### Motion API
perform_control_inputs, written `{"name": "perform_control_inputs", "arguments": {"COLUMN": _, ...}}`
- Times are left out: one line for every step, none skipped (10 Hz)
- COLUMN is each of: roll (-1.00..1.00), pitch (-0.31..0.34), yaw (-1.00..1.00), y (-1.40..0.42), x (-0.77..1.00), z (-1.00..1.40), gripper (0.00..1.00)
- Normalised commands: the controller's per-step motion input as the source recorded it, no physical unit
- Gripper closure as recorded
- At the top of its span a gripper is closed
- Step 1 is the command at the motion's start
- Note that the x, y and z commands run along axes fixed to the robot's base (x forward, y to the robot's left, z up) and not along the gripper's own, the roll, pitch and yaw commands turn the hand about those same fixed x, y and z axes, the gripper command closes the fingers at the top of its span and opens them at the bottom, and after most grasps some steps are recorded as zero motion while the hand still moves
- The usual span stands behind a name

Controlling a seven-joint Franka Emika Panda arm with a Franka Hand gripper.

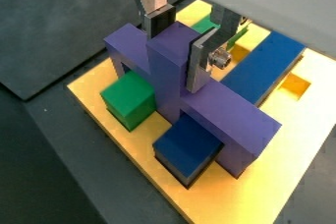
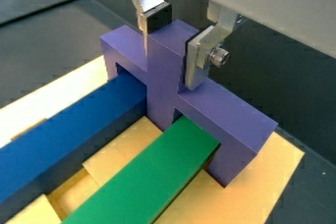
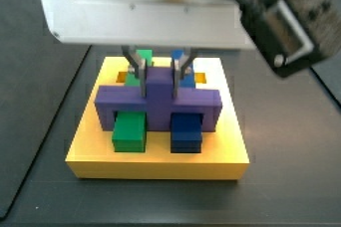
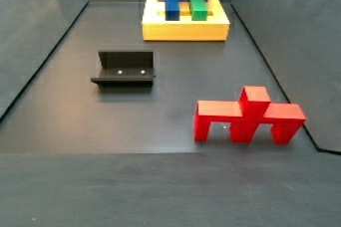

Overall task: Pick up the purple object. Move up. Place the purple object on the fixture. Regrasp the purple object. Move to above the board. Insert the purple object.
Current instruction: Insert the purple object.

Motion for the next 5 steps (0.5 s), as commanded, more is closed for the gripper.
{"name": "perform_control_inputs", "arguments": {"roll": -0.07, "pitch": 0.0, "yaw": 0.05, "y": 0.1, "x": 0.0, "z": -0.42, "gripper": 1.0}}
{"name": "perform_control_inputs", "arguments": {"roll": -0.07, "pitch": 0.0, "yaw": 0.09, "y": 0.0, "x": 0.0, "z": -0.53, "gripper": 1.0}}
{"name": "perform_control_inputs", "arguments": {"roll": -0.07, "pitch": -0.039, "yaw": 0.08, "y": 0.0, "x": -0.05, "z": -0.63, "gripper": 1.0}}
{"name": "perform_control_inputs", "arguments": {"roll": -0.09, "pitch": 0.0, "yaw": 0.0, "y": 0.0, "x": -0.01, "z": -0.28, "gripper": 1.0}}
{"name": "perform_control_inputs", "arguments": {"roll": 0.0, "pitch": 0.0, "yaw": 0.0, "y": 0.0, "x": 0.0, "z": 0.0, "gripper": 1.0}}
